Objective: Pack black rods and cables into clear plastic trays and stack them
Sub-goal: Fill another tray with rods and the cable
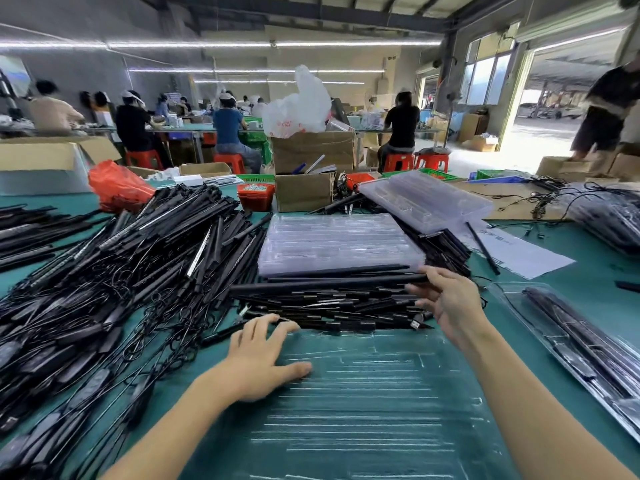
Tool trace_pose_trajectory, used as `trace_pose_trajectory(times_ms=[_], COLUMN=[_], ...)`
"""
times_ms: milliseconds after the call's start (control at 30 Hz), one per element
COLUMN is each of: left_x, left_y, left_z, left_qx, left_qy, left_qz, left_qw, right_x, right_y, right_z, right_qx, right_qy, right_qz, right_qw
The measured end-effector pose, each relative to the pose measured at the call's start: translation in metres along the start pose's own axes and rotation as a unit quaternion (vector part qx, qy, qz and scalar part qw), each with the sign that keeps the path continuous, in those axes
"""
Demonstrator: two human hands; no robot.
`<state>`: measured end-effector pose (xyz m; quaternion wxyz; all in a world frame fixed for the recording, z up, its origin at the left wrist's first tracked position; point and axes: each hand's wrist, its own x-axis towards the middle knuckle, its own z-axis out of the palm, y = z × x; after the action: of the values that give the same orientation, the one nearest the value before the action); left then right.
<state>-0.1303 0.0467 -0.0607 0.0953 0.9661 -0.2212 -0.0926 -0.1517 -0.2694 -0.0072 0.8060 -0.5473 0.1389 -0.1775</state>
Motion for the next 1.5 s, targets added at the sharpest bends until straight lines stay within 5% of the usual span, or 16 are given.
trace_pose_trajectory(times_ms=[133,233,367,433,500,567,667,767,1033,1333,1500], left_x=[-0.001,0.001,-0.001,-0.005,-0.008,-0.012,-0.022,-0.032,-0.052,-0.064,-0.066], left_y=[-0.002,-0.002,-0.002,-0.006,-0.009,-0.011,-0.008,-0.002,0.018,0.021,0.023], left_z=[0.004,0.005,-0.006,-0.014,-0.025,-0.033,-0.041,-0.043,-0.028,-0.005,-0.002], left_qx=[-0.037,-0.07,-0.316,-0.481,-0.613,-0.642,-0.56,-0.501,-0.301,-0.221,-0.168], left_qy=[0.025,0.119,0.238,0.203,0.082,-0.061,-0.195,-0.22,-0.112,-0.028,0.041], left_qz=[-0.021,0.001,0.083,0.101,0.107,0.109,0.157,0.164,0.203,0.225,0.249], left_qw=[0.999,0.99,0.915,0.847,0.778,0.756,0.79,0.821,0.925,0.949,0.953], right_x=[-0.018,-0.029,-0.036,-0.036,-0.035,-0.035,-0.036,-0.04,-0.037,-0.03,-0.029], right_y=[0.006,0.01,0.013,0.012,0.009,0.005,0.003,0.001,0.018,0.034,0.042], right_z=[-0.016,-0.034,-0.046,-0.047,-0.046,-0.044,-0.041,-0.042,-0.046,-0.054,-0.055], right_qx=[-0.006,-0.021,-0.026,-0.017,-0.008,-0.011,-0.035,-0.087,-0.381,-0.233,-0.248], right_qy=[-0.065,-0.126,-0.203,-0.215,-0.23,-0.25,-0.281,-0.306,-0.181,-0.074,0.052], right_qz=[0.056,0.081,0.09,0.079,0.067,0.062,0.059,0.069,-0.05,-0.085,-0.146], right_qw=[0.996,0.988,0.975,0.973,0.971,0.966,0.957,0.946,0.905,0.966,0.956])
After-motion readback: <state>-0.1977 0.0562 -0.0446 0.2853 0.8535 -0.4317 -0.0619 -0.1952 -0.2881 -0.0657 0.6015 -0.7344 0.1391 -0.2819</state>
